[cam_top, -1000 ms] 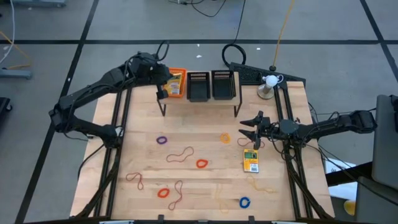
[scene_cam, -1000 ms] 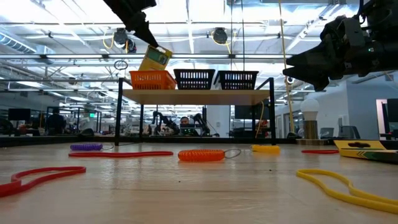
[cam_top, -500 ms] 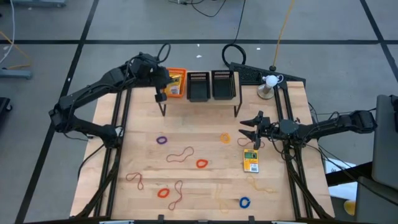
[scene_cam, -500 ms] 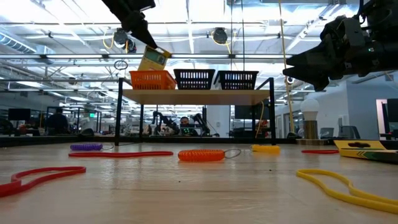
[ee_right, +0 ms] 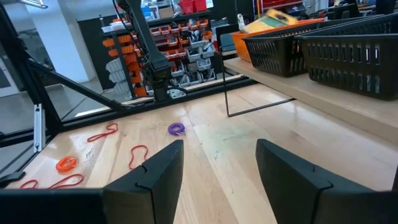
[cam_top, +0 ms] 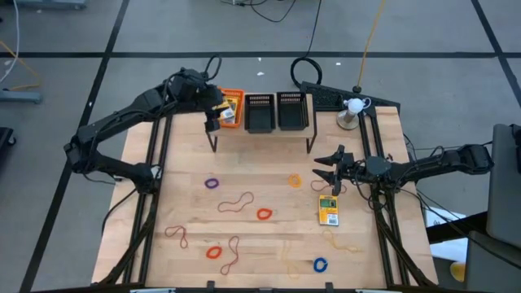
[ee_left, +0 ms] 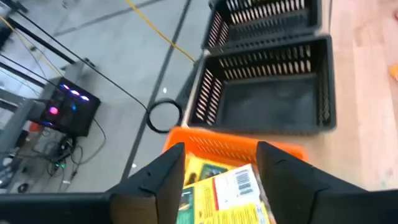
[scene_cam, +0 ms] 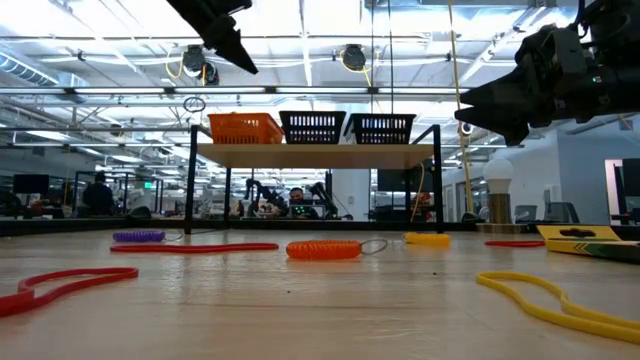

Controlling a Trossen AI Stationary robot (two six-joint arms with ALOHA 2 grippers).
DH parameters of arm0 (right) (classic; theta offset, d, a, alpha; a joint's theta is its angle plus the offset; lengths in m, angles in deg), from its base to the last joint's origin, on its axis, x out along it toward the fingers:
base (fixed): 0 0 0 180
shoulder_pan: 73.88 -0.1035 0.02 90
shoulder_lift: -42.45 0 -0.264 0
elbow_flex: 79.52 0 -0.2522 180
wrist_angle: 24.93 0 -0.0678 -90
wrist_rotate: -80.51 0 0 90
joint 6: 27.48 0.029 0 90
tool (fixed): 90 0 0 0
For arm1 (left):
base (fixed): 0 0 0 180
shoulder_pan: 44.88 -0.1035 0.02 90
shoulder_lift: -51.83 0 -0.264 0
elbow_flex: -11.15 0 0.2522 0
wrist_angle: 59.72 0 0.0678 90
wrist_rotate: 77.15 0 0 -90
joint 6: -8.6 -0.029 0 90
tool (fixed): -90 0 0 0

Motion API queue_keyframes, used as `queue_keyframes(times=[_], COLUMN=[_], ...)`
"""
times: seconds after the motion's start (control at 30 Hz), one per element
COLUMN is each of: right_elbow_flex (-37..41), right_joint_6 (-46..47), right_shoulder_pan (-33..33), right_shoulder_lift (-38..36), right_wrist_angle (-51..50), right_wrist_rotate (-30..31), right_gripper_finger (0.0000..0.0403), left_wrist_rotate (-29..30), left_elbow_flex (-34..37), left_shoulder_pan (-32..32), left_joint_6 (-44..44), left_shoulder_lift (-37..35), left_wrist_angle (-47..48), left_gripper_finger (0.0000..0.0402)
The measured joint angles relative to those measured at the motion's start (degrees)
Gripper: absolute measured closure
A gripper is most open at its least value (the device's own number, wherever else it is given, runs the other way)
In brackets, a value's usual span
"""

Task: Pick & Place Office Desk Supplies
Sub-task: Put the crayon box into the orange basket on the shelf

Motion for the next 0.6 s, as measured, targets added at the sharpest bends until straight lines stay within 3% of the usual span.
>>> queue_keyframes(times=[0.33, 0.5, 0.6], right_elbow_flex=[0.00, 0.00, 0.00], right_joint_6=[-0.14, -0.65, -1.86], right_shoulder_pan=[0.00, 0.00, 0.00], right_shoulder_lift=[-0.02, -0.02, 0.00], right_wrist_angle=[0.32, 0.30, 0.19], right_wrist_rotate=[0.00, -0.22, -0.31], right_gripper_finger=[0.0211, 0.0211, 0.0211], left_wrist_rotate=[-1.27, -6.89, -6.38], left_elbow_flex=[0.00, 0.00, -0.01], left_shoulder_pan=[4.43, 11.52, 17.90], left_joint_6=[0.33, 6.40, 9.01], left_shoulder_lift=[0.00, 0.58, 2.96], left_wrist_angle=[-5.36, -6.14, -5.71], left_gripper_finger=[0.0185, 0.0195, 0.0204])
